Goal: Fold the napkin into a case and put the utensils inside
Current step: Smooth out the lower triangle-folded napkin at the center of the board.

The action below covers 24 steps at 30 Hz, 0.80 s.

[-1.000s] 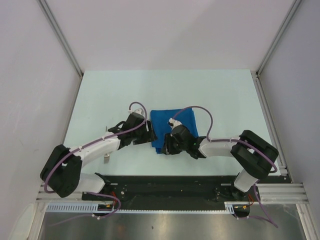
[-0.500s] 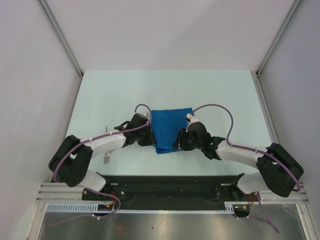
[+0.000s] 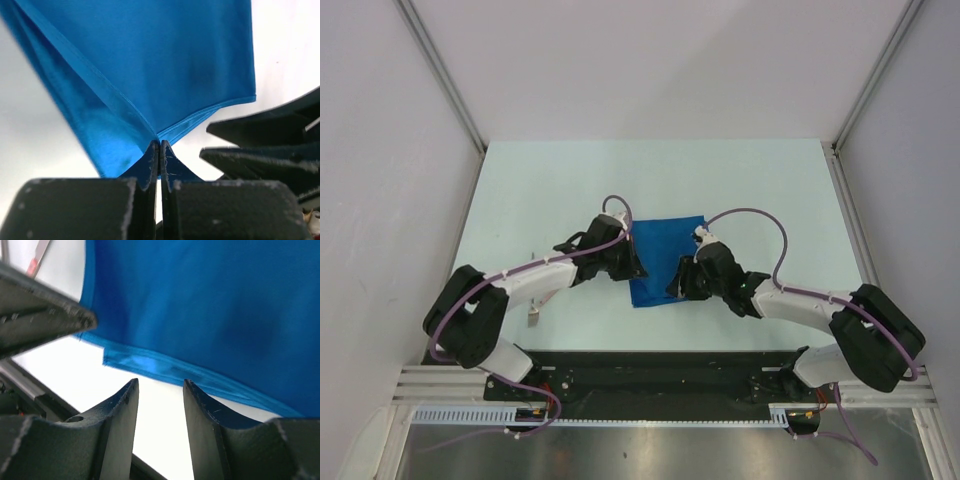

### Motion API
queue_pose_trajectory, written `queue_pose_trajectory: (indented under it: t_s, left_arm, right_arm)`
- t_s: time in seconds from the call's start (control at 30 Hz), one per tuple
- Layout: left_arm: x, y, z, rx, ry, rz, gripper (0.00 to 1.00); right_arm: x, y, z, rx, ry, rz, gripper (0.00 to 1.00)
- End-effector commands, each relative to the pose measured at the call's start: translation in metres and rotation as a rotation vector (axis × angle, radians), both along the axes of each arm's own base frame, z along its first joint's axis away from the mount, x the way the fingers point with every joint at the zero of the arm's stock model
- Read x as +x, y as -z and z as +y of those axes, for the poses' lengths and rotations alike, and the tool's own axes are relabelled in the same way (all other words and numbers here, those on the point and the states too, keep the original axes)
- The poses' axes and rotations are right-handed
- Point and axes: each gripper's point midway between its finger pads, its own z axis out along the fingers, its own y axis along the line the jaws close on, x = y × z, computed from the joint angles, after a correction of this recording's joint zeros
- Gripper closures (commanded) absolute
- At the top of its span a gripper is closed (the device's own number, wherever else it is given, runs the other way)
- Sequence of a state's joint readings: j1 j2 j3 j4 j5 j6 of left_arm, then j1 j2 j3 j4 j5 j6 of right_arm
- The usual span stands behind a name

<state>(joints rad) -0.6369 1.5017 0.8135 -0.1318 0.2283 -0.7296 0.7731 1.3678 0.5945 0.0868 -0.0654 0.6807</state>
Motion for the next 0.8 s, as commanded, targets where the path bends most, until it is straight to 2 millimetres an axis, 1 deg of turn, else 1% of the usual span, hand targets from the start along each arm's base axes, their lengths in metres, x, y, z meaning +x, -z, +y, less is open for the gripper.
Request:
queue_pose_trajectory:
  t_s: [0.0,0.07,0.1,0.17,0.2,0.23,0.27,0.33,0.43,0.47,0.53,0.57,0.63,0.67,0.7,0.77]
  left_arm:
    - [0.004,-0.010,-0.021,-0.067,0.047,-0.001,1.00]
    - [0.001,-0.006,-0.020,-0.069,0.054,-0.011,1.00]
    - [0.000,-0.007,-0.021,-0.066,0.065,-0.021,1.00]
    - [0.002,-0.007,-0.017,-0.022,0.056,-0.024,1.00]
    - [0.002,-0.001,-0.004,0.040,0.012,-0.009,1.00]
    - [0.000,0.005,0.003,0.063,-0.007,-0.005,1.00]
    - [-0.001,0.008,0.008,0.076,-0.020,-0.006,0.97]
    - [-0.002,0.014,0.019,0.111,-0.048,-0.006,0.95]
    - [-0.007,0.024,0.030,0.155,-0.062,0.005,0.86]
    - [-0.009,0.026,0.031,0.160,-0.058,0.006,0.79]
    - [-0.011,0.028,0.034,0.176,-0.043,0.013,0.71]
    - [-0.011,0.027,0.035,0.183,-0.037,0.011,0.65]
    - [-0.010,0.022,0.036,0.184,-0.032,-0.008,0.59]
    - [-0.009,0.013,0.036,0.172,-0.032,-0.032,0.55]
    - [-0.008,0.009,0.035,0.165,-0.029,-0.041,0.54]
    - [-0.008,0.000,0.033,0.149,-0.019,-0.052,0.53]
  right_arm:
    - [0.012,-0.006,-0.016,-0.003,0.071,-0.021,0.55]
    - [0.014,-0.006,-0.022,-0.010,0.083,-0.025,0.54]
    - [0.013,-0.006,-0.025,-0.008,0.087,-0.025,0.54]
    - [0.015,-0.005,-0.029,-0.005,0.098,-0.022,0.54]
    - [0.015,-0.004,-0.031,-0.006,0.097,-0.017,0.54]
    - [0.014,-0.004,-0.030,-0.004,0.097,-0.015,0.54]
    - [0.015,-0.003,-0.032,-0.006,0.101,-0.013,0.54]
    - [0.016,-0.004,-0.034,-0.007,0.102,-0.018,0.54]
    - [0.018,-0.002,-0.046,-0.014,0.133,-0.004,0.53]
    - [0.021,0.000,-0.054,-0.021,0.158,0.006,0.54]
    - [0.021,0.002,-0.061,-0.024,0.171,0.018,0.53]
    - [0.021,0.003,-0.065,-0.026,0.177,0.020,0.54]
    - [0.020,0.008,-0.076,-0.049,0.190,0.038,0.54]
    - [0.017,0.010,-0.079,-0.050,0.191,0.047,0.53]
    - [0.020,0.010,-0.085,-0.048,0.208,0.052,0.54]
    - [0.017,0.013,-0.087,-0.044,0.202,0.065,0.55]
